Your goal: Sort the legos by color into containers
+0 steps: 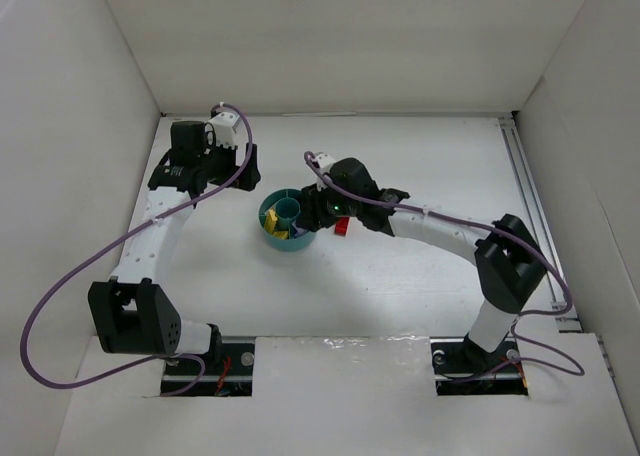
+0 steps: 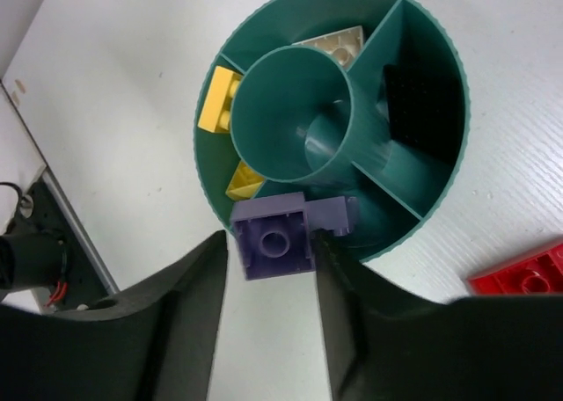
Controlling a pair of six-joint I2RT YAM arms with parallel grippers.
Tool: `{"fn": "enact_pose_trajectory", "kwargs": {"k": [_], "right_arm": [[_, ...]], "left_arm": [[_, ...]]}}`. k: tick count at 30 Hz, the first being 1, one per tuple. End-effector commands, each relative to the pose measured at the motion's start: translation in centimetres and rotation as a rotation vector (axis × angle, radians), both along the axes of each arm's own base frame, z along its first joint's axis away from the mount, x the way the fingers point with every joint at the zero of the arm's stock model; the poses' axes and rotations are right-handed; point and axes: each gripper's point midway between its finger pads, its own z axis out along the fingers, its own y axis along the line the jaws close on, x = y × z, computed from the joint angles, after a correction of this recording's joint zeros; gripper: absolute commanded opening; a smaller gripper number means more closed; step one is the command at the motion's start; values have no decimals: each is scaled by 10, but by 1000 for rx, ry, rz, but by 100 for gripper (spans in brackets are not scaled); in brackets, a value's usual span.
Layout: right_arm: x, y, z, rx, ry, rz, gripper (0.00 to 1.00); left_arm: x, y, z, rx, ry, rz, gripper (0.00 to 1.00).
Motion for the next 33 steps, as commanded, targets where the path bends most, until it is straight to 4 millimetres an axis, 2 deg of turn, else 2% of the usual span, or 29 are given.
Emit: {"fn": "enact_pose_trajectory", "kwargs": {"k": [1, 2, 3, 5, 6, 8, 9, 10, 13, 15, 16, 18, 20, 21, 22, 23, 24, 25, 26, 27, 28, 32, 33], "right_arm": [[17, 10, 42, 75, -126, -14, 52], [17, 10, 49, 89, -140, -15, 59], [15, 8, 50, 90, -140, -15, 62], [14, 0, 67, 120, -153, -30, 67], [15, -7, 70, 123, -157, -43, 67], [24, -28, 89, 149, -181, -117, 68], [28, -39, 92, 141, -184, -147, 68], [43, -58, 96, 130, -195, -239, 70], [52, -94, 76, 25, -92, -428, 72], [52, -108, 62, -30, -26, -497, 73], [47, -114, 47, -74, 27, -520, 79], [42, -112, 42, -58, 99, -527, 83], [35, -107, 29, -64, 167, -514, 86], [43, -105, 40, -40, 178, -528, 85], [45, -99, 25, -56, 243, -547, 83], [45, -105, 14, -99, 298, -575, 77], [48, -106, 8, -126, 337, -586, 75], [60, -99, 2, -157, 362, -601, 75], [57, -107, -10, -219, 417, -631, 75], [62, -109, -14, -238, 434, -642, 75], [70, -109, -9, -220, 450, -641, 75], [83, -106, -29, -268, 501, -661, 76], [82, -113, -34, -295, 526, -674, 77]], "left_arm": [[5, 2, 20, 2, -71, 3, 99], [5, 2, 20, 2, -71, 3, 99], [5, 2, 20, 2, -71, 3, 99], [6, 2, 16, 3, -60, 3, 99], [6, 2, 16, 3, -60, 3, 99], [8, 2, 18, 2, -69, 3, 99], [9, 2, 21, 2, -79, 3, 99], [10, 4, 21, 8, -79, 11, 99], [14, 9, 30, 16, -127, 43, 99], [18, 12, 32, 6, -144, 86, 99], [19, 16, 32, 11, -141, 116, 99], [22, 19, 29, 1, -134, 151, 99], [26, 21, 29, 0, -130, 166, 99], [29, 22, 29, -2, -126, 183, 99], [29, 22, 29, -2, -126, 183, 99], [32, 24, 30, 3, -128, 192, 99], [33, 26, 30, 2, -126, 209, 99], [34, 25, 34, 1, -135, 209, 99], [34, 27, 34, 6, -136, 217, 99], [34, 27, 34, 6, -136, 217, 99], [34, 27, 34, 6, -136, 217, 99], [29, 29, 29, 13, -128, 226, 99], [29, 29, 29, 13, -128, 226, 99]]}}
